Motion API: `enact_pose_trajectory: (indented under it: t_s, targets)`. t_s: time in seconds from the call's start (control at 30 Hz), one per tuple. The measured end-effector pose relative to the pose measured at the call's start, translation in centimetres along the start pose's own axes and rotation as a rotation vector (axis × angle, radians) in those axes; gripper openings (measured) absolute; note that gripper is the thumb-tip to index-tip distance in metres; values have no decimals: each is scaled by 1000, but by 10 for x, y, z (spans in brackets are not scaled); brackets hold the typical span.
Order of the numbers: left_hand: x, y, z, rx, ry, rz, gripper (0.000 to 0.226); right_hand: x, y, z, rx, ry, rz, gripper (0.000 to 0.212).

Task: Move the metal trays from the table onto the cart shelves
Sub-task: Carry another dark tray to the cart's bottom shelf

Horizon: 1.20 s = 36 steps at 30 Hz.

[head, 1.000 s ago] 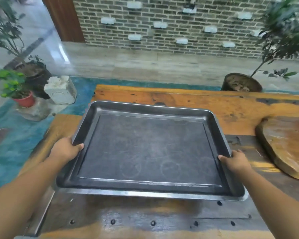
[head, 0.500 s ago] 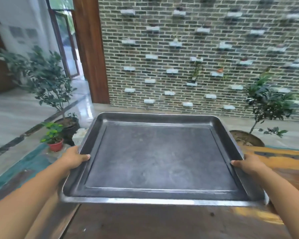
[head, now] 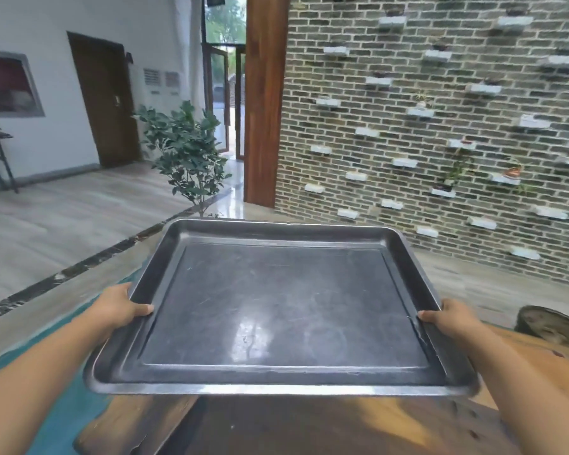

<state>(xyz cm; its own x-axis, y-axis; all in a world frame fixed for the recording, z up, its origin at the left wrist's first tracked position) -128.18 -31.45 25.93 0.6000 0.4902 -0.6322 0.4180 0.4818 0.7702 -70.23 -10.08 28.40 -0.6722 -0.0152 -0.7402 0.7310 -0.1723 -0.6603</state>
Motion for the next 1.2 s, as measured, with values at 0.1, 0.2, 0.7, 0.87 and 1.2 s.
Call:
enact_pose_trajectory:
  t_s: [0.1,0.2,0.7,0.87,1.2]
  targets:
    - [-58,-46,-7,-62,84,30,24,58,-56,2,-70,-62,-27,20]
    - [-121,-93,-5,-127,157,20,24,120,-119,11,-157,-113,-13,18]
    - [-339,-307,183,-584,661,57,30,391,-381,153,-650,-559,38,11]
    - [-360,-351,291,-772,846,55,25,470,-448,235,-828,-733,96,13]
    - [-314,-347,519,-1150,1243,108,25,612,-514,447,-1167,-1188,148,18]
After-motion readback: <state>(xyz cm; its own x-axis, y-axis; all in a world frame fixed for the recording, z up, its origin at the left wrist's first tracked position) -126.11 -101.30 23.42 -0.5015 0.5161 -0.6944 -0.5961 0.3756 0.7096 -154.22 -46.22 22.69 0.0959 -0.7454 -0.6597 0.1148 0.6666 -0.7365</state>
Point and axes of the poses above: each hand's wrist, its own z-axis away from the middle knuckle, its own x-axis out of the palm, y = z × x, the point moved 3 cm from there along -z, towards the middle knuckle, and after that the axes turned 1 degree about y, right-handed, at the moved point
